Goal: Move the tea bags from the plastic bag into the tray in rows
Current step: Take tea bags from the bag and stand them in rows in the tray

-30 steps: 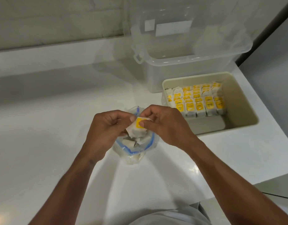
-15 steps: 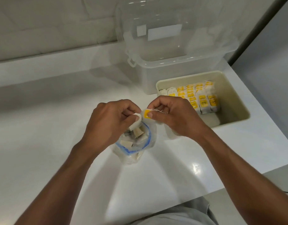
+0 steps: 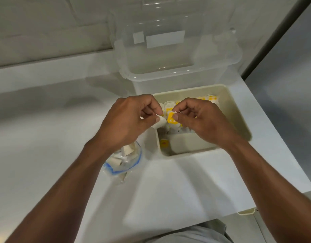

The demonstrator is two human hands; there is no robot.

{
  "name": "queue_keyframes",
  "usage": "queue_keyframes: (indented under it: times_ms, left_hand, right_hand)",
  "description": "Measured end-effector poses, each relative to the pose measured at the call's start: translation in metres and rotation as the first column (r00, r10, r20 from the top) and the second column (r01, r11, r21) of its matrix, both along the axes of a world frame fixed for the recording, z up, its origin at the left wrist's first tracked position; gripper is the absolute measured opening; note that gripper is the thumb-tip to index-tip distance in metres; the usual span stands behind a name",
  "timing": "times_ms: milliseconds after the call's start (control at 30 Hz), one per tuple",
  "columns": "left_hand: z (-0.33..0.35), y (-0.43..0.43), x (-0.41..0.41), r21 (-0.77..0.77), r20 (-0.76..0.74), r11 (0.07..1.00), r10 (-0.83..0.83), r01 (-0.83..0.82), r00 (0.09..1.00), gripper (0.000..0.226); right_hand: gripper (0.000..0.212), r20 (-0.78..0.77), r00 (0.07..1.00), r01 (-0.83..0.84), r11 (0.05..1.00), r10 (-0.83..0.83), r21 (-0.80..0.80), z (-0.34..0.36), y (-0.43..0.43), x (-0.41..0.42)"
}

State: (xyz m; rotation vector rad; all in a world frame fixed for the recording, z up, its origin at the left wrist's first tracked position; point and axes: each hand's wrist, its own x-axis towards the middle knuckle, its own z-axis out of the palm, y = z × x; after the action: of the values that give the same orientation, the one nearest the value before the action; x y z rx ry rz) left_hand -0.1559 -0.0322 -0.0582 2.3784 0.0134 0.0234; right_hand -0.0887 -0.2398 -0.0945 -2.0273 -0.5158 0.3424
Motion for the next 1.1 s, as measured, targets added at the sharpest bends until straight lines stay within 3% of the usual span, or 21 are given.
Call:
queue_keyframes:
  times_ms: [100, 167, 267, 400, 533, 733, 867, 933, 1000, 1100]
  left_hand:
    - [-0.008, -0.018, 0.012, 0.115, -0.021, 0.993, -0.032, 0.034, 0.999, 0.013]
    - [-0.015, -0.031, 0.02, 0.276, -0.062, 0.959, -0.04, 0.056, 0.997, 0.012]
    - [-0.029, -0.043, 0.033, 0.541, -0.092, 0.832, -0.089, 0.125, 0.992, 0.013]
    - [-0.039, -0.048, 0.043, 0.677, -0.16, 0.708, -0.124, 0.201, 0.979, 0.019]
    - [-0.039, -0.053, 0.055, 0.731, -0.238, 0.617, -0.172, 0.293, 0.956, 0.016]
    - [-0.044, -0.054, 0.064, 0.731, -0.324, 0.57, -0.193, 0.375, 0.926, 0.013]
    - [-0.04, -0.052, 0.069, 0.565, -0.462, 0.66, -0.244, 0.495, 0.852, 0.008]
    - [-0.042, -0.05, 0.074, 0.542, -0.49, 0.657, -0.258, 0.523, 0.833, 0.013]
    - [-0.05, -0.05, 0.08, 0.651, -0.433, 0.572, -0.261, 0.499, 0.863, 0.012]
    - [-0.065, -0.052, 0.089, 0.83, -0.329, 0.365, -0.288, 0.421, 0.899, 0.003]
  right_hand:
    - [0.006, -0.008, 1.0, -0.016, 0.999, 0.015, -0.042, -0.01, -0.017, 0.008]
    - [0.007, 0.011, 0.999, -0.035, 0.992, 0.036, -0.125, -0.02, -0.025, 0.014]
    - [0.008, 0.043, 0.991, -0.114, 0.957, 0.13, -0.265, -0.034, -0.031, 0.022]
    - [0.008, 0.005, 0.967, -0.24, 0.916, 0.256, -0.323, -0.042, -0.031, 0.033]
    - [0.014, -0.035, 0.942, -0.321, 0.866, 0.334, -0.384, -0.05, -0.024, 0.05]
    - [0.014, -0.062, 0.929, -0.354, 0.83, 0.364, -0.431, -0.054, -0.016, 0.061]
    - [0.012, -0.178, 0.881, -0.471, 0.769, 0.439, -0.432, -0.052, -0.018, 0.063]
    - [0.013, -0.196, 0.872, -0.487, 0.751, 0.449, -0.446, -0.052, -0.015, 0.066]
    - [0.015, -0.172, 0.887, -0.454, 0.742, 0.429, -0.493, -0.059, -0.007, 0.072]
    - [0.027, -0.113, 0.897, -0.404, 0.69, 0.427, -0.6, -0.07, 0.005, 0.079]
